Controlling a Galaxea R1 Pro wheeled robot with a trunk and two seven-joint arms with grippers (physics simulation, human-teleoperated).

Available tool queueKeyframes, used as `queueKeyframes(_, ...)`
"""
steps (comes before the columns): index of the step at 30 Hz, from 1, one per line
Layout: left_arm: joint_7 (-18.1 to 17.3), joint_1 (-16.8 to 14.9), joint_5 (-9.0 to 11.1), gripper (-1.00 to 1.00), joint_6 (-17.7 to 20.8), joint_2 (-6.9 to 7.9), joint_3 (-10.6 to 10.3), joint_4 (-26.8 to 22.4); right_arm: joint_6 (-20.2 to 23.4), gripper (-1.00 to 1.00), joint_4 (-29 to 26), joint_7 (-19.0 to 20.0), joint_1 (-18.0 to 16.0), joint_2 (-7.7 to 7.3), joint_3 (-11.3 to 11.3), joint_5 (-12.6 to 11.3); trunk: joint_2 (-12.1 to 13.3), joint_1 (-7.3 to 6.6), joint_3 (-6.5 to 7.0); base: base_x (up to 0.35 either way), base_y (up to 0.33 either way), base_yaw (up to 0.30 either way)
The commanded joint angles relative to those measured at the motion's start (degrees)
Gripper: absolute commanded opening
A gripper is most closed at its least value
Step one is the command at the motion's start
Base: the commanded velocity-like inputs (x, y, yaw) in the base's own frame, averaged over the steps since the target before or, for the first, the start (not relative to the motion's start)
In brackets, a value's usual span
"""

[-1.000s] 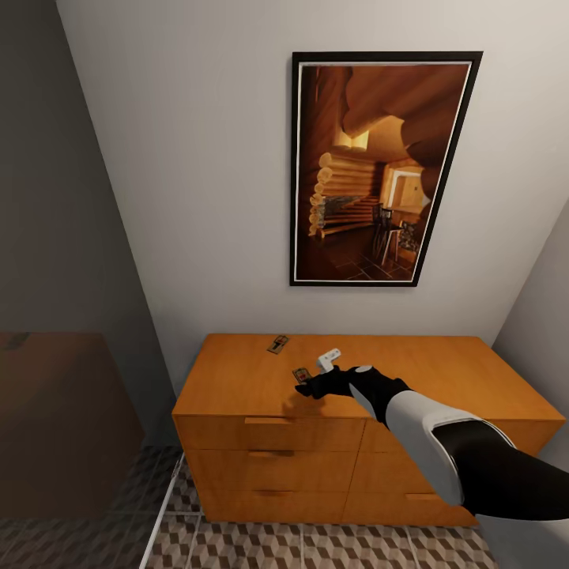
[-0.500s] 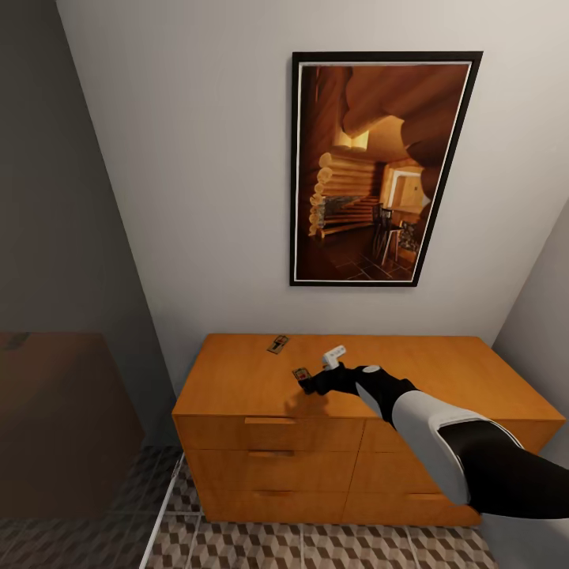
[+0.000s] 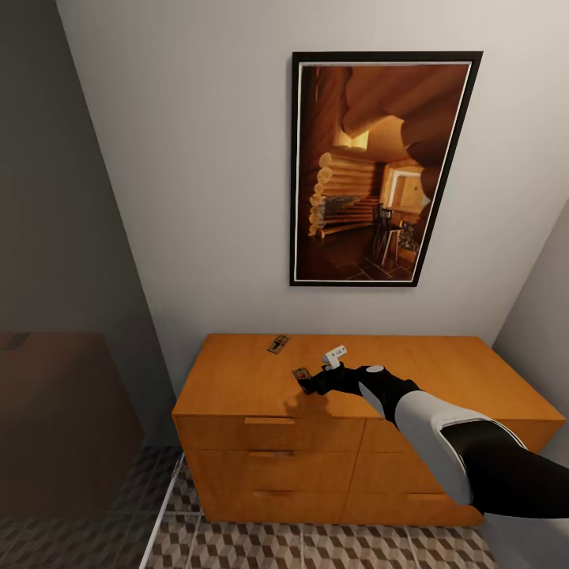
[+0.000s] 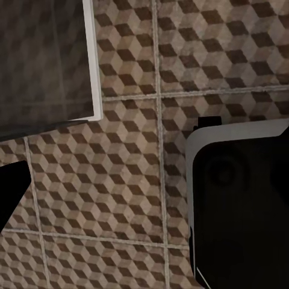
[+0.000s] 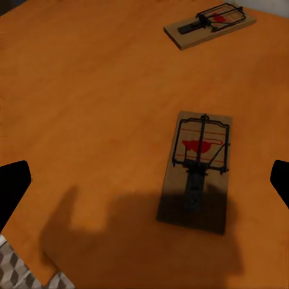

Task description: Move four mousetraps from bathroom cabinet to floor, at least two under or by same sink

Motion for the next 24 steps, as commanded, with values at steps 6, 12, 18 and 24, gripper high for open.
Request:
queueKeyframes(6,0.0,-0.1,0.5,1.0,-0.4,-0.05,-0.5,0.3,-0.1,1.0,0.0,0.2,0.0,-0.04,0.1,0.4,-0.1,0.04,-0.13,0.0,0.0,0.0)
queueKeyframes(12,0.0,-0.1,0.5,1.0,-0.5,-0.05,-0.5,0.2,-0.1,1.0,0.0,-0.1,0.1,-0.5,0.0,0.2,-0.1,0.04,-0.13,0.0,0.0,0.0)
queueKeyframes(18,0.0,-0.1,0.5,1.0,-0.5,-0.05,-0.5,0.2,-0.2,1.0,0.0,-1.2,1.1,-1.6,0.1,-1.1,-0.1,0.04,-0.13,0.0,0.0,0.0)
queueKeyframes(24,0.0,-0.1,0.5,1.0,-0.5,-0.05,-0.5,0.2,-0.2,1.0,0.0,-5.5,1.4,-1.86,0.1,-3.1,-0.1,0.04,-0.13,0.0,0.0,0.0)
